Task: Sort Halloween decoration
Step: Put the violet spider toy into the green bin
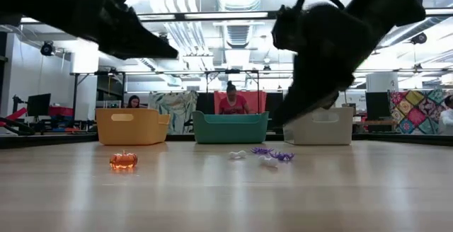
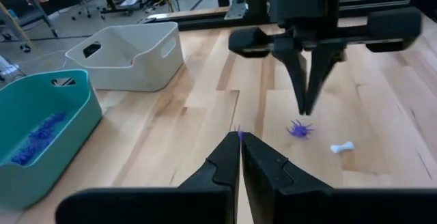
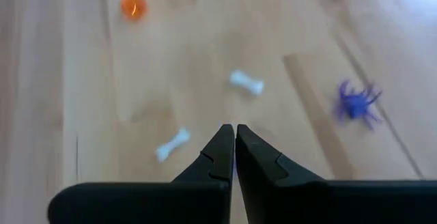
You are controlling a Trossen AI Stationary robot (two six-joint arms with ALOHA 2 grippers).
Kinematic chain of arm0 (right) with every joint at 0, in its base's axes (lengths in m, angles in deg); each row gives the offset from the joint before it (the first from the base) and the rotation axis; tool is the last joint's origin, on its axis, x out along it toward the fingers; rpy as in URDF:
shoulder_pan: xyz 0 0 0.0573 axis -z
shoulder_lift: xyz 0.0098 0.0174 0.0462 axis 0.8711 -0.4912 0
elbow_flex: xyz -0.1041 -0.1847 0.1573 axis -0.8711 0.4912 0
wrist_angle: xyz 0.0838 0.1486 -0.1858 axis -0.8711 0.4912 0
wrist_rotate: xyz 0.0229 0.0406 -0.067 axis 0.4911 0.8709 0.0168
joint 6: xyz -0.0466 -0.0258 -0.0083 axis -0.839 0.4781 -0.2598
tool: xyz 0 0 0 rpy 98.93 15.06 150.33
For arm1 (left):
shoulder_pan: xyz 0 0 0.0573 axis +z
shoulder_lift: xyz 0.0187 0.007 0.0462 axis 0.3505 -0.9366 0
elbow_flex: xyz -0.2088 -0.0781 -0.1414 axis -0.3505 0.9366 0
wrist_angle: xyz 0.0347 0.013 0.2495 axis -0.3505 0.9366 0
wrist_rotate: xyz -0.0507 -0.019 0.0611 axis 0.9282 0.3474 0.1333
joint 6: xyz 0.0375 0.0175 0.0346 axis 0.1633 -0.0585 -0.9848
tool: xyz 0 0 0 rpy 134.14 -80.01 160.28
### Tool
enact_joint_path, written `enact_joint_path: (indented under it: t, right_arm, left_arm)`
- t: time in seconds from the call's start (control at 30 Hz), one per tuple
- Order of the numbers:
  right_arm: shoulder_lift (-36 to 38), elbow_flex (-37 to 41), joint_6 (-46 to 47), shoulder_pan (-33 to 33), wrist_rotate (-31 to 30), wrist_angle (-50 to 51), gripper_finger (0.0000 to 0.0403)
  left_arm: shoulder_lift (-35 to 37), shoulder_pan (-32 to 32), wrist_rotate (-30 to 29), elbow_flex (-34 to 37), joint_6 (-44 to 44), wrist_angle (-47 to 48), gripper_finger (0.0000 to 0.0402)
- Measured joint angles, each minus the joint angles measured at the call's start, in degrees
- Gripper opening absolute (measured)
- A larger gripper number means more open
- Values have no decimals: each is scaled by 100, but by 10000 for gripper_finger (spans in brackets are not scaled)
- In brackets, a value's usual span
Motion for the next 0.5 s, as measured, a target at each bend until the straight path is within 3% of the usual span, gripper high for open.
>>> enact_joint_path:
  t: [0.13, 0.3, 0.5]
  right_arm:
    - [-42, 0, -779, -7, 13, 259, 9]
    - [-42, -2, -902, -36, 73, 146, 14]
    - [-76, -2, -821, -47, -25, 178, 81]
  left_arm:
    - [-68, -33, -5, 46, -30, -185, 0]
    - [-72, -47, -7, 28, -43, -231, 0]
    - [-79, -47, -16, 34, -89, -226, 0]
